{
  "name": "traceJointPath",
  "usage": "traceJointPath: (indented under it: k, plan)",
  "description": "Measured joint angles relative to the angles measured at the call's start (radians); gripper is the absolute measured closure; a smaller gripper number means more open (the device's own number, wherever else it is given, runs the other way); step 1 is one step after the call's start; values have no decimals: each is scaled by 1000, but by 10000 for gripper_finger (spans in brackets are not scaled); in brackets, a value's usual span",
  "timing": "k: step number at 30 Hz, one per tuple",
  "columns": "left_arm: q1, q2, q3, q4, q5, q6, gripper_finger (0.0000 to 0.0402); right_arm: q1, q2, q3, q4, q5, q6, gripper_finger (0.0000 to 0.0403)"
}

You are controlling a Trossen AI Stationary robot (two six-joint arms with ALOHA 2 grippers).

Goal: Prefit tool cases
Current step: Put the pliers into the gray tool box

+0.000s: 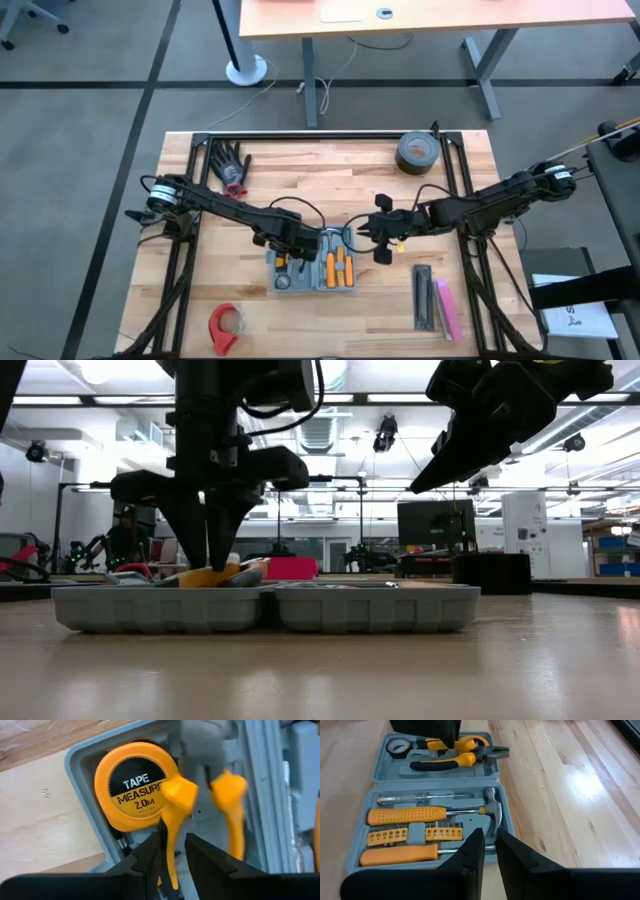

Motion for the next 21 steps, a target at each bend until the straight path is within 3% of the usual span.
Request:
traceJointPath:
  k: [21]
  plan:
    - [0,8,-15,6,11,4,350,0,0,0,0,-4,-1,371]
